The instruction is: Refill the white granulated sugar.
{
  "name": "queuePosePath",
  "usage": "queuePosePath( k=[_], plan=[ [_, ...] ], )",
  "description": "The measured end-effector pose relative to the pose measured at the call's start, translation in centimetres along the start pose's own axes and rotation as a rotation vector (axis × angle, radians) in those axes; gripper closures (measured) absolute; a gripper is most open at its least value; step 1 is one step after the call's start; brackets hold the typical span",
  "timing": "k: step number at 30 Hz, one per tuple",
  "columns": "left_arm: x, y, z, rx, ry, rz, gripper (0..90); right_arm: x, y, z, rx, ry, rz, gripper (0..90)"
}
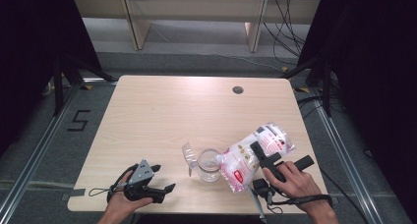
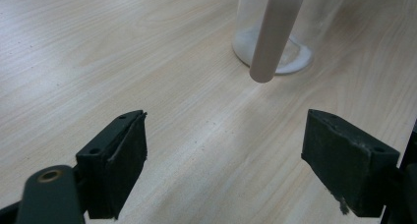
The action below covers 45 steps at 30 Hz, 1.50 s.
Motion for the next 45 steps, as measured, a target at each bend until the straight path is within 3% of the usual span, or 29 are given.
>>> queuePosePath(
  k=[12,13,15,19,32,33,34,44,45],
  plan=[
    [0.02,0.00,0.00,0.001,0.001,0.004,16.9,0.08,0.02,0.00,0.004,0.010,0.001,52.6],
    [0.02,0.01,0.01,0.001,0.002,0.004,16.9,0.11,0.12,-0.14,0.008,-0.017,-0.011,52.7],
    [0.02,0.00,0.00,0.001,0.001,0.003,16.9,0.11,0.05,0.12,0.005,0.009,0.002,52.7],
    [0.07,0.02,-0.03,-0.006,-0.012,0.003,16.9,0.10,0.08,0.25,0.004,0.016,0.002,52.7],
    [0.05,0.00,0.02,-0.006,-0.005,0.005,16.9,0.07,0.17,0.34,0.000,0.009,-0.002,53.0],
    [0.04,-0.01,0.05,-0.007,-0.001,0.005,16.9,0.02,0.11,0.49,-0.001,0.024,0.005,53.0],
    [0.08,-0.05,0.08,-0.005,0.003,0.010,16.8,-0.03,0.22,0.33,0.005,0.003,-0.009,53.0],
    [0.06,-0.05,0.08,-0.006,-0.003,0.007,16.9,0.08,0.25,0.35,0.011,0.020,-0.006,53.1],
    [0.06,-0.05,0.07,-0.005,-0.004,0.007,16.9,0.02,0.31,0.18,0.011,-0.007,-0.017,53.2]
  ],
)
Point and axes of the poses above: each handheld gripper's, and its own axes: y roughly backward along the jaws, x roughly out of its top, z roughly to its right, the point moved 9 cm from there along -y, roughly forward along the jaws, and after that the axes turned 10 degrees about -x, right-handed, at the moved point
